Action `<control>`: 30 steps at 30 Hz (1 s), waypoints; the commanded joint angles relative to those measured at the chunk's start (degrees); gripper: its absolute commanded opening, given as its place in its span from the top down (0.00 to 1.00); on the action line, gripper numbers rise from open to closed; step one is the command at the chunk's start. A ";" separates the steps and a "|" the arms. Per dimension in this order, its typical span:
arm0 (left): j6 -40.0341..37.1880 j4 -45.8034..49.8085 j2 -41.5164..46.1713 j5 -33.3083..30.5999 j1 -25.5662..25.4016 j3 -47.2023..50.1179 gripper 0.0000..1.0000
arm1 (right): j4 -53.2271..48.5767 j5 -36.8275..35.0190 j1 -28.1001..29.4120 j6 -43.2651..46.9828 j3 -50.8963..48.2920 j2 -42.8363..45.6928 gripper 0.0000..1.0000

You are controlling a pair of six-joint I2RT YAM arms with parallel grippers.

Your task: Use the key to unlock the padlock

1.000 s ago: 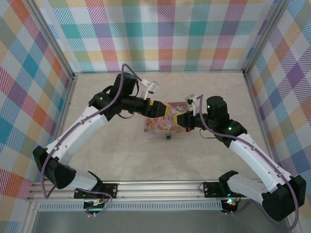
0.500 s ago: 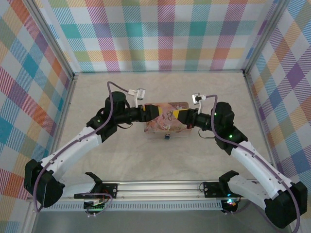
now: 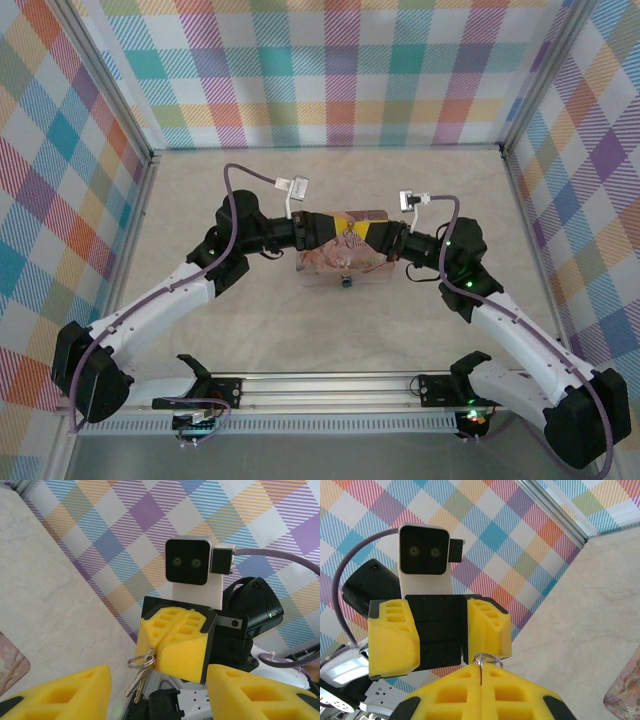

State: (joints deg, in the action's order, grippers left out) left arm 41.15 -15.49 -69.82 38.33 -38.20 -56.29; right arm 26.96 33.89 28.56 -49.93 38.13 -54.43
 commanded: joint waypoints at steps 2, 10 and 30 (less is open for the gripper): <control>-0.16 -3.22 -0.14 2.18 -1.16 -0.09 0.53 | 4.29 -0.12 0.09 -1.39 -0.68 1.17 1.00; -0.54 -3.20 0.18 2.61 -1.50 -0.22 0.71 | 6.03 -0.90 0.14 -2.24 -1.48 0.64 1.00; -17.39 37.61 -2.45 -7.03 -1.51 -13.90 1.00 | -32.73 -14.51 0.04 13.83 4.70 6.83 0.49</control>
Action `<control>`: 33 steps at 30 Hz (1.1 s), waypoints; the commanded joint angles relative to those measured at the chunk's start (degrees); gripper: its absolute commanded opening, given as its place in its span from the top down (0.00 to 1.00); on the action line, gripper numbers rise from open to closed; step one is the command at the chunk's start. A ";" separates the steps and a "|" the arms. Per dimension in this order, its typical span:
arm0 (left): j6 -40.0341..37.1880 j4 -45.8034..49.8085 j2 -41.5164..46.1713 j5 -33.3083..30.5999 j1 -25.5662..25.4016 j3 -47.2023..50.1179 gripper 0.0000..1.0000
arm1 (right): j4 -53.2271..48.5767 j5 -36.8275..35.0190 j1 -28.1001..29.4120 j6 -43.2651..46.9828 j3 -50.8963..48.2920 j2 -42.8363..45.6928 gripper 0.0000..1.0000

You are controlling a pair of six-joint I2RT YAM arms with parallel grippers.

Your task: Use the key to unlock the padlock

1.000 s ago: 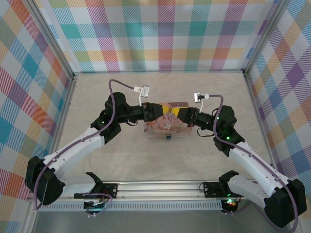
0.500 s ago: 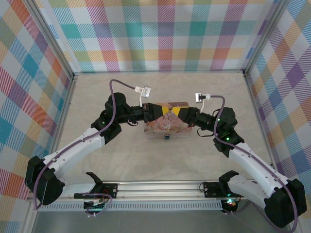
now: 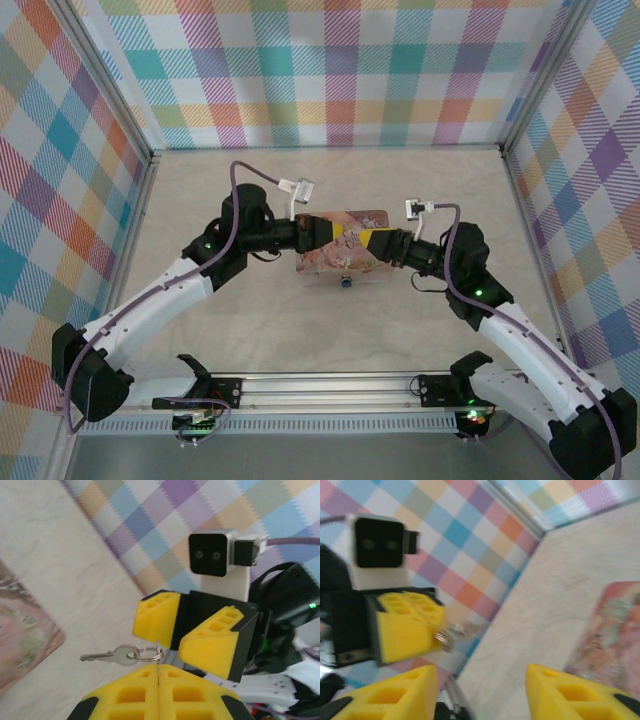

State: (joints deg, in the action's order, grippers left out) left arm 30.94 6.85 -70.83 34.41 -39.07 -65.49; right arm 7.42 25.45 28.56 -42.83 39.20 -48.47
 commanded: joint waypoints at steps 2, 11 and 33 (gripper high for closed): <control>-9.78 22.45 -3.70 -3.60 -0.66 -7.54 1.00 | -17.05 -6.10 0.02 9.17 5.06 0.02 0.51; -13.69 31.31 -9.03 1.89 -1.53 -11.96 1.00 | -16.58 2.67 0.75 12.43 6.95 -4.99 0.50; -14.27 31.29 -11.45 2.54 -4.16 -14.55 1.00 | -23.75 -1.32 6.07 17.72 11.91 -10.37 0.52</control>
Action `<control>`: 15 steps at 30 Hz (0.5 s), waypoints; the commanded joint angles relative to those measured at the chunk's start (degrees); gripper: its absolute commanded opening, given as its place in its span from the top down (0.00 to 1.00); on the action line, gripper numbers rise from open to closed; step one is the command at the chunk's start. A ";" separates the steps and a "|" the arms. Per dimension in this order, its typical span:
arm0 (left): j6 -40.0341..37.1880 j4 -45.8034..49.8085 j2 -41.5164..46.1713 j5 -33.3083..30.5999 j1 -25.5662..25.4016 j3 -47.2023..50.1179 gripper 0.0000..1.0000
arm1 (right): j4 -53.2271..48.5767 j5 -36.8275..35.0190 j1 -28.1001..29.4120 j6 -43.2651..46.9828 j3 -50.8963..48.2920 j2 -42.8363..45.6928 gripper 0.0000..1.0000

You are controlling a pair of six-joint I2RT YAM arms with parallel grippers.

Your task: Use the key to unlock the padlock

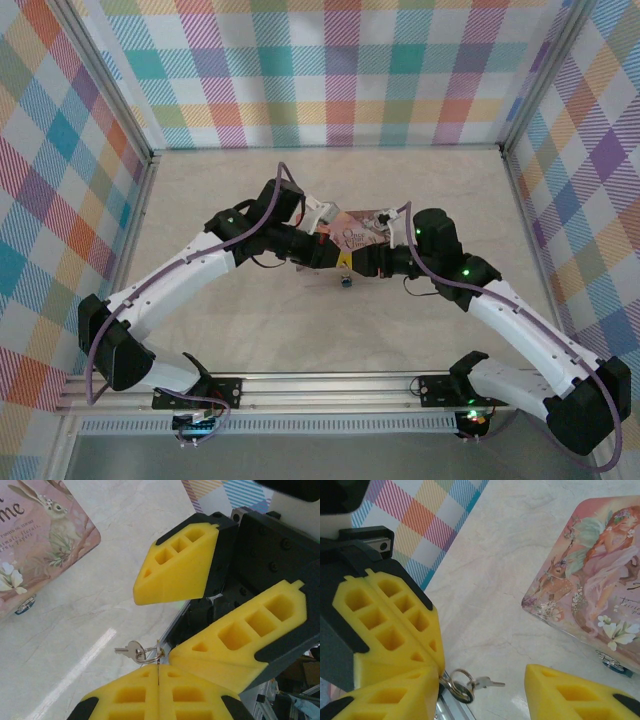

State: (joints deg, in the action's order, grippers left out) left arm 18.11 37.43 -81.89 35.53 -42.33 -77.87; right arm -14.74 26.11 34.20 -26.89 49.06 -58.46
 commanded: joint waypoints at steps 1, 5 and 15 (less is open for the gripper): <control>-1.44 0.63 -0.37 1.34 -0.95 -2.20 1.00 | -2.30 -2.64 0.51 1.93 2.37 -0.59 0.53; -1.42 0.53 -0.25 1.18 -1.01 -2.24 1.00 | -4.83 -4.36 0.52 2.68 3.14 -0.91 0.53; -1.98 0.89 0.10 0.95 -1.02 -2.41 1.00 | -8.25 -9.27 0.52 3.06 4.20 -0.43 0.58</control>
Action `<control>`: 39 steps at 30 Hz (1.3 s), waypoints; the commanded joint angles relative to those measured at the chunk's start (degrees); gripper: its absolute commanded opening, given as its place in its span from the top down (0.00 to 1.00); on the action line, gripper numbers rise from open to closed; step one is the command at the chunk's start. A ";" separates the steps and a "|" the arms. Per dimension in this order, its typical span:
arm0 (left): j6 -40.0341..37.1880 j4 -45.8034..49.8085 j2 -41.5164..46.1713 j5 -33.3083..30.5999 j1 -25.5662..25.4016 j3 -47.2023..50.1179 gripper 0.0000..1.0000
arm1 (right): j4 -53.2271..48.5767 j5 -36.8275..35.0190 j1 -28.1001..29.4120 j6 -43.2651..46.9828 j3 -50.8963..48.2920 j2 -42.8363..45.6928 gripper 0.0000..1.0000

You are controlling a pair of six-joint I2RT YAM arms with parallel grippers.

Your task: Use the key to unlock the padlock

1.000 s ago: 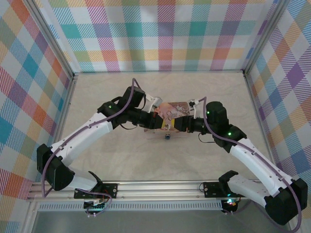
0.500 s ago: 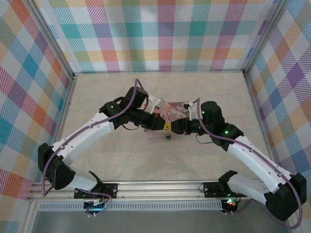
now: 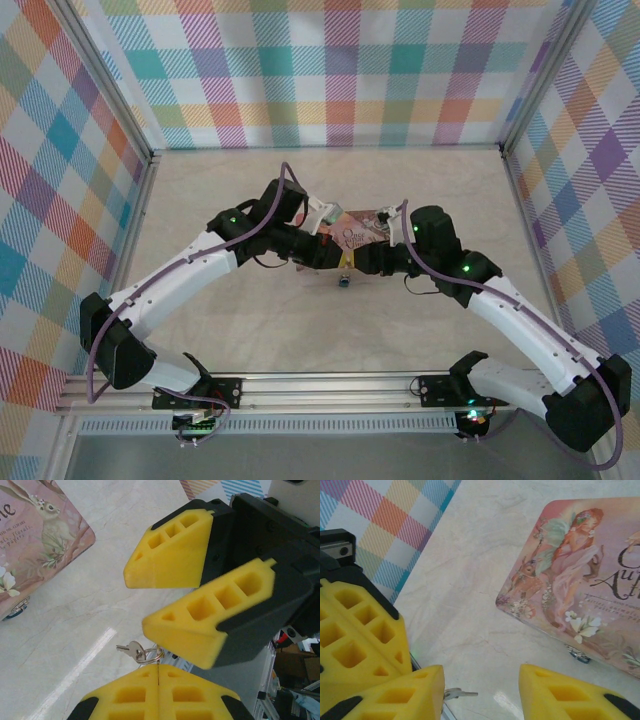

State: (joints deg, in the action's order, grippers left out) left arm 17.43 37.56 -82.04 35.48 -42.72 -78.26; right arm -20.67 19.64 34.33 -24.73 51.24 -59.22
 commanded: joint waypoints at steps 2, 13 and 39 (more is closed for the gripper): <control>-1.38 0.75 0.39 1.08 -0.63 -1.86 1.00 | -1.22 -0.65 0.39 1.00 1.90 0.58 0.57; -1.44 0.93 0.04 1.08 -0.63 -1.70 1.00 | 1.75 3.10 2.16 1.20 1.24 1.07 0.52; -1.22 -0.82 1.73 0.47 -0.69 -0.02 1.00 | 7.68 2.18 2.77 -1.78 -3.15 5.65 0.57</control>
State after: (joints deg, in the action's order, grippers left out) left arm 16.86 38.61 -82.02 35.46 -42.74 -78.26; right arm -17.34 17.37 37.10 -25.23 49.78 -54.50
